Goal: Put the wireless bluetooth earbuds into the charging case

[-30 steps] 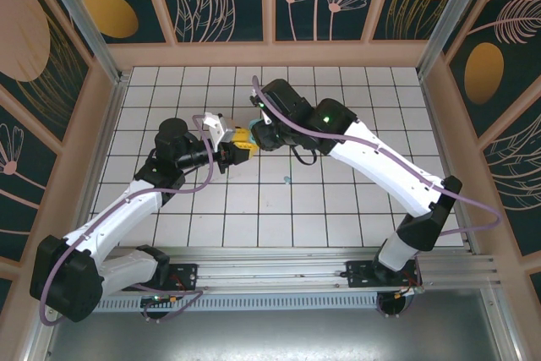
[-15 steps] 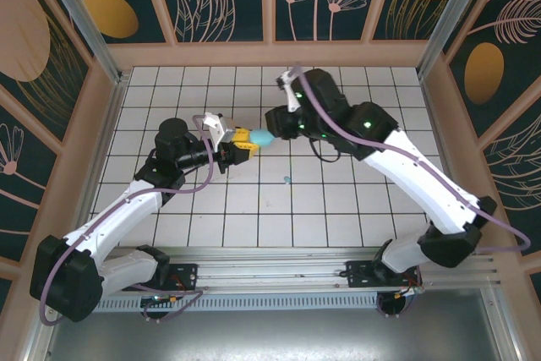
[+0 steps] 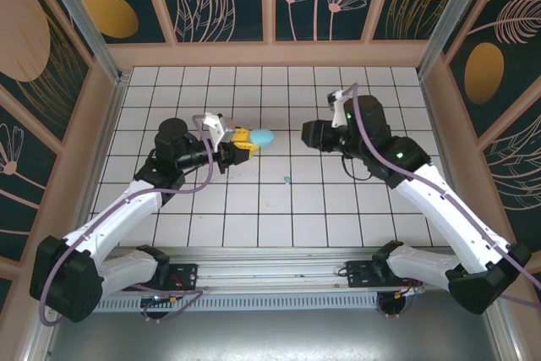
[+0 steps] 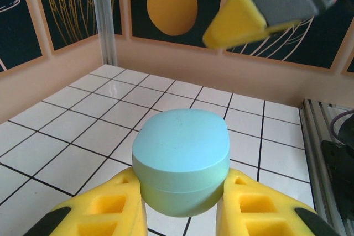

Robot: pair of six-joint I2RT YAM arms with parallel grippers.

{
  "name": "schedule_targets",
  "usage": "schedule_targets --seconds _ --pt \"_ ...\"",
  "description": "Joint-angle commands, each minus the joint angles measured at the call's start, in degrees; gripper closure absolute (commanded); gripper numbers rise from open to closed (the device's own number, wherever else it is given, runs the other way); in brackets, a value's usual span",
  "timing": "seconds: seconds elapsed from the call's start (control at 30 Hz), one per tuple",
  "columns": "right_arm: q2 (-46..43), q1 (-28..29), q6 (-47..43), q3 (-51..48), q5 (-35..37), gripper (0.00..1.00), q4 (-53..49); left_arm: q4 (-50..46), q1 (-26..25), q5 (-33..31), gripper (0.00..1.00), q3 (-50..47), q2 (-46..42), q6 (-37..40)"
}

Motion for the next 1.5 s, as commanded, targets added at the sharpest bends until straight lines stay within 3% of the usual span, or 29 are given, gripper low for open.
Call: schedule_targets --seconds 0.0,0.13,0.83,1.13,1.47 --pt "-1.38 4.98 -5.24 -2.24 -6.53 0.48 10.02 1.95 0.09 1.94 1.0 0.52 -1.58 -1.08" --pt "-1.13 9.34 -9.91 -3.15 -4.89 0.42 12.92 2.12 0.14 3.72 1.0 1.11 -1.24 -2.16" --pt "5.86 9.46 -18.49 1.21 -6.18 0.33 9.67 2.18 0.13 5.1 1.0 1.66 -1.5 -3.77" --pt "8.58 6.99 -17.7 5.7 -2.4 0.33 7.42 2.62 0.13 5.99 1.0 1.31 -1.88 -4.72" --pt "5.6 3.18 -17.01 3.51 -4.92 0.33 7.64 2.11 0.13 5.81 1.0 1.22 -2.91 -4.9"
